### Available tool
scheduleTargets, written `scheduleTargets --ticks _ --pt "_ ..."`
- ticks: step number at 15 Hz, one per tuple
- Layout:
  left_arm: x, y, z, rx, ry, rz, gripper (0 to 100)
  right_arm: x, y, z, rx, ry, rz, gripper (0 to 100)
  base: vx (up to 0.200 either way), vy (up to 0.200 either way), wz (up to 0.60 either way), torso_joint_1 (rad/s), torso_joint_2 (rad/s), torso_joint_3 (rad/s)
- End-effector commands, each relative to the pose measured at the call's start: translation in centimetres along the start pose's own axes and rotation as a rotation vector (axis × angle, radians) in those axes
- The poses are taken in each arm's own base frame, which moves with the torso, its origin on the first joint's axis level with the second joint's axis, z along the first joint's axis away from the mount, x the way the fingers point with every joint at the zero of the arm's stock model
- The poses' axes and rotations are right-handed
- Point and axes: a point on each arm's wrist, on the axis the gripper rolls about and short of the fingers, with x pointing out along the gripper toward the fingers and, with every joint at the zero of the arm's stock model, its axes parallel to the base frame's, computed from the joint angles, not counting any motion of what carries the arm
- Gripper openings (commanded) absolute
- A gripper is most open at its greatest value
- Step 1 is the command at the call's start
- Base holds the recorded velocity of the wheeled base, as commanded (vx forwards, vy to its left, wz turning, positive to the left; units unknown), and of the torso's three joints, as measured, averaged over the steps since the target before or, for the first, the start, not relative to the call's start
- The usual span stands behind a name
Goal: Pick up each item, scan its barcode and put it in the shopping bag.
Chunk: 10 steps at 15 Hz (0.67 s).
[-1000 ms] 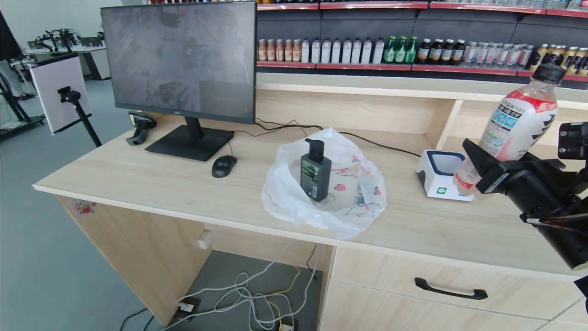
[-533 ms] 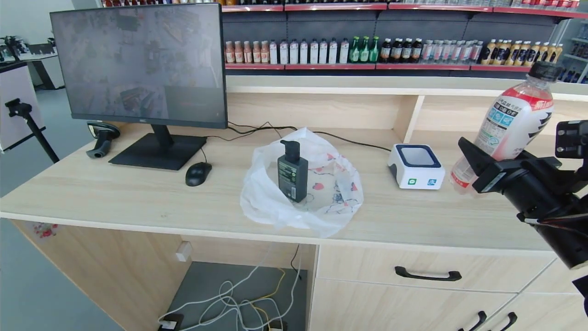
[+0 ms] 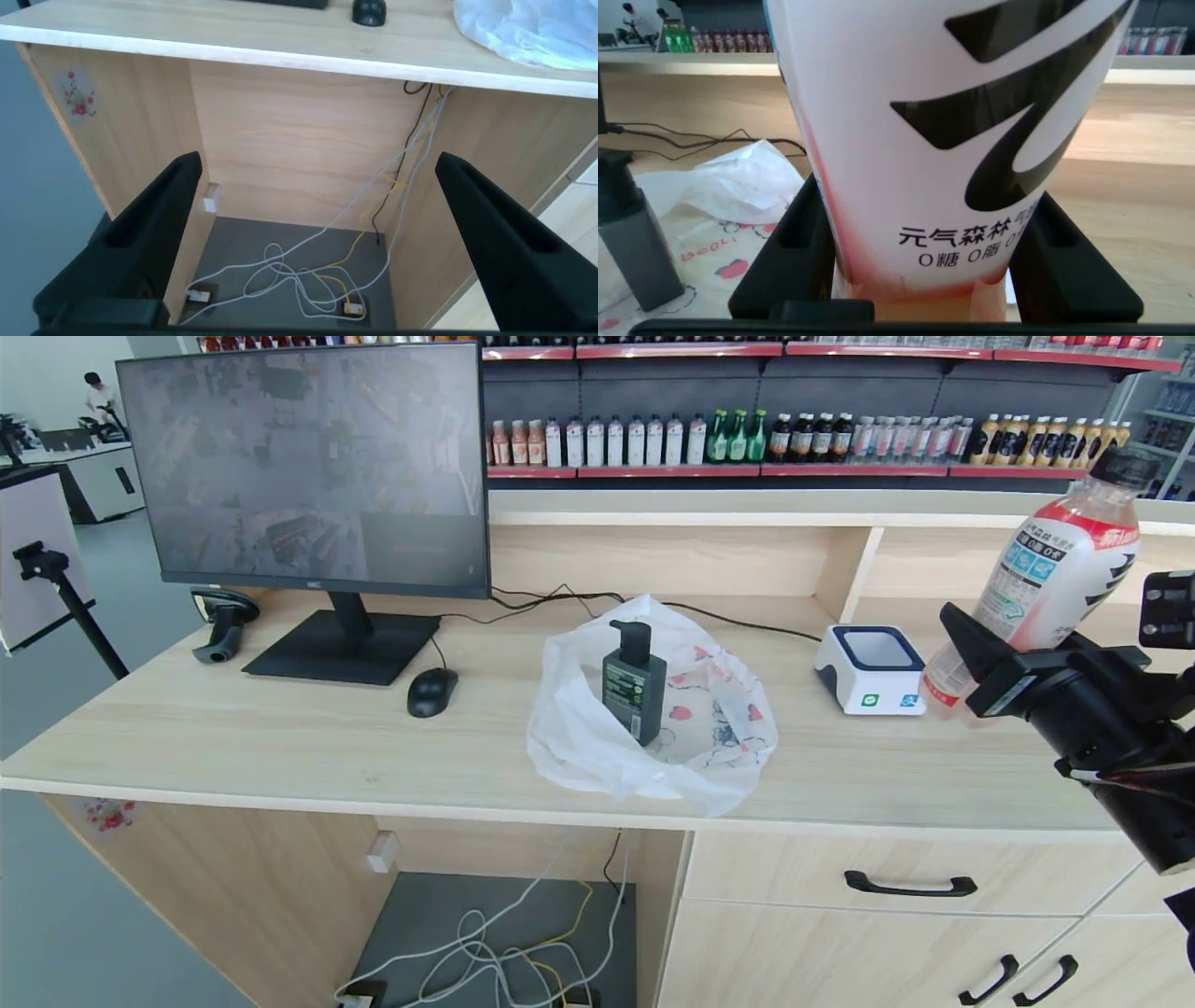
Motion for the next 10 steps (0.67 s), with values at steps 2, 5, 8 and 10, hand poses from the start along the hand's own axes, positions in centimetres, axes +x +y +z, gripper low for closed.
scheduleTargets --ticks 2,5,8,10 --pt "0.0 0.0 0.01 -0.001 -0.001 0.001 100 0.04 1.03 -0.09 0.012 0.006 0.04 0 0.0 0.0 0.0 0.0 0.0 0.0" --pt "0.0 0.0 0.01 -0.004 -0.001 0.001 100 0.09 1.23 -0.07 0.014 0.004 0.047 0 0.0 0.0 0.0 0.0 0.0 0.0" --pt "0.0 0.0 0.01 -0.003 -0.001 0.001 100 0.09 1.27 -0.07 0.015 0.004 0.049 0 0.2 0.0 0.0 -0.009 0.0 0.002" --pt "0.0 0.0 0.01 -0.001 -0.001 0.001 100 0.13 1.27 -0.09 0.015 0.004 0.049 0 0.1 0.0 0.0 0.004 0.0 0.006"
